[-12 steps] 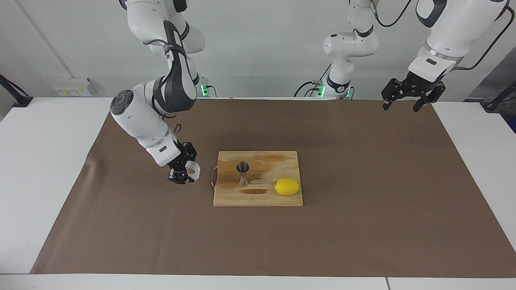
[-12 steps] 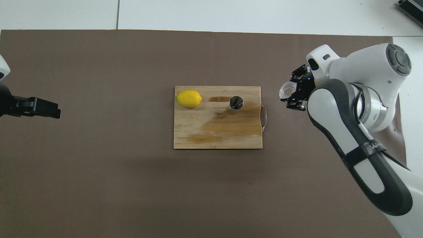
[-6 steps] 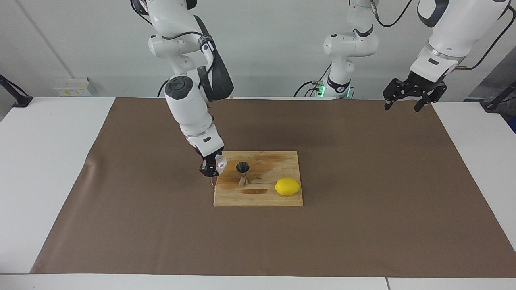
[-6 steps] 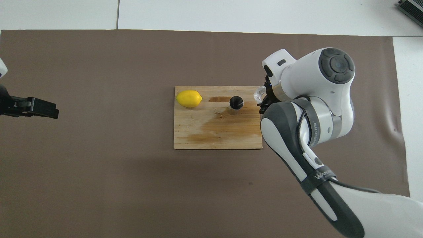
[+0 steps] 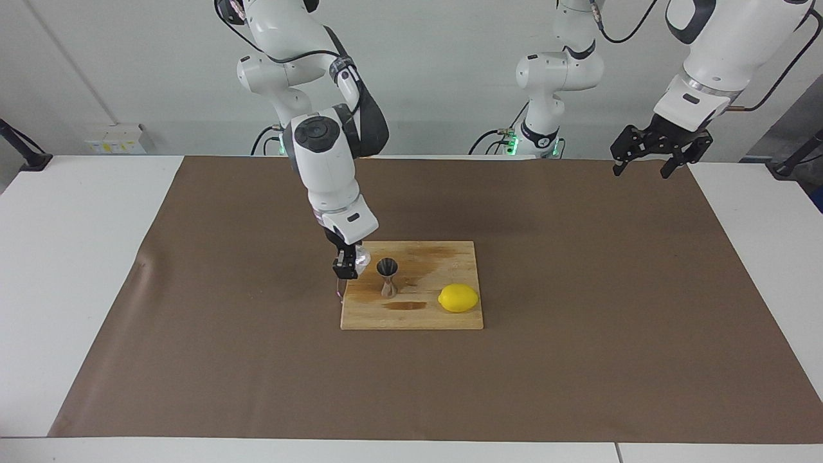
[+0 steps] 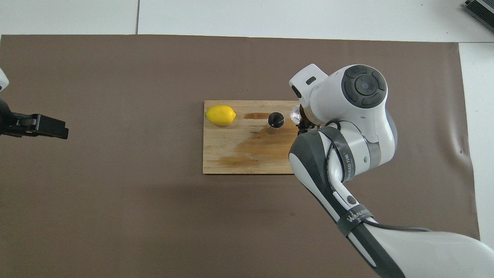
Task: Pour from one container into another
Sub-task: 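Tilt the white cup over the steel cup with the right gripper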
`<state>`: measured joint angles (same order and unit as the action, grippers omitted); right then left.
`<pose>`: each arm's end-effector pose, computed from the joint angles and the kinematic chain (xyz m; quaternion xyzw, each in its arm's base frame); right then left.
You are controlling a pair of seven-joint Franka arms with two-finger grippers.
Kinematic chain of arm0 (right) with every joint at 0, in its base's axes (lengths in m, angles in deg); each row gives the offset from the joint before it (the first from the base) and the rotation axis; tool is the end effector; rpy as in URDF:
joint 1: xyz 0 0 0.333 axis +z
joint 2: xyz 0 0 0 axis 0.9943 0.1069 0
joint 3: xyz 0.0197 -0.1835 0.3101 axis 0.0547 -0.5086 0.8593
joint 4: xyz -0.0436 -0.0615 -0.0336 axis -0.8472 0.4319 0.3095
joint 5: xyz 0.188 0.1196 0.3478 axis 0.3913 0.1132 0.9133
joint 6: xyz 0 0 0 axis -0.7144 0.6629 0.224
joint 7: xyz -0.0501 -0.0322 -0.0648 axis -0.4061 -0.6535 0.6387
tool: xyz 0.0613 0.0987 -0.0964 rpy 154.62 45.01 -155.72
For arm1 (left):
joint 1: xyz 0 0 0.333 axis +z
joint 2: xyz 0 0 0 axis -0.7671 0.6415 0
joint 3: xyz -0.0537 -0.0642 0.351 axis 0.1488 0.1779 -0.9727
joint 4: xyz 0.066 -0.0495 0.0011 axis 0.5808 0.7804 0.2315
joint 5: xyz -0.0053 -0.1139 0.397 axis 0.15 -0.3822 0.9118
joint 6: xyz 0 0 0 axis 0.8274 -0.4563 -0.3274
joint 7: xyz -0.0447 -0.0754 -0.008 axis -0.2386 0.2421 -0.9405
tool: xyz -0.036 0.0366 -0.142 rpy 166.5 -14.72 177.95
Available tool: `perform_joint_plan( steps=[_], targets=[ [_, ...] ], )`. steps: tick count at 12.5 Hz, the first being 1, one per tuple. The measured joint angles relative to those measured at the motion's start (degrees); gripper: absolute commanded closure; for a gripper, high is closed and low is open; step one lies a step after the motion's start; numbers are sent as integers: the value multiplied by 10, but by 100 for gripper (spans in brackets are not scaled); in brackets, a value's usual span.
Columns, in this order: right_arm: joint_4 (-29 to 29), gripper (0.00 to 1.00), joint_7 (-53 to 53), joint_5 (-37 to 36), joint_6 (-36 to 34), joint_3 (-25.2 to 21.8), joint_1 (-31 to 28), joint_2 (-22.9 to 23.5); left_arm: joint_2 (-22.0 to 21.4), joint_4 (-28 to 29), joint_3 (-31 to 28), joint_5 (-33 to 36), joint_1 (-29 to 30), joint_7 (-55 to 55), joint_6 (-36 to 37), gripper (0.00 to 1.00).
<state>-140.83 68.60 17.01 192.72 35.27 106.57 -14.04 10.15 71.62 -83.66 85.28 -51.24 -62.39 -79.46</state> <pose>0.6433 0.2469 0.4128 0.7490 0.6595 0.0596 0.0203 0.5508 -0.0478 0.6324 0.9985 -0.0519 -0.0039 0.0152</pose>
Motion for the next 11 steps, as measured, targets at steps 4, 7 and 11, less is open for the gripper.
perform_joint_plan(
  steps=[4,7,11],
  targets=[
    [-8,72,-30,-40,20,0,11,7,0,0,0,0,0,0,0,0],
    [-8,72,-56,-78,20,0,24,7,0,0,0,0,0,0,0,0],
    [-8,74,-58,-94,24,0,31,7,0,0,0,0,0,0,1,0]
  ],
)
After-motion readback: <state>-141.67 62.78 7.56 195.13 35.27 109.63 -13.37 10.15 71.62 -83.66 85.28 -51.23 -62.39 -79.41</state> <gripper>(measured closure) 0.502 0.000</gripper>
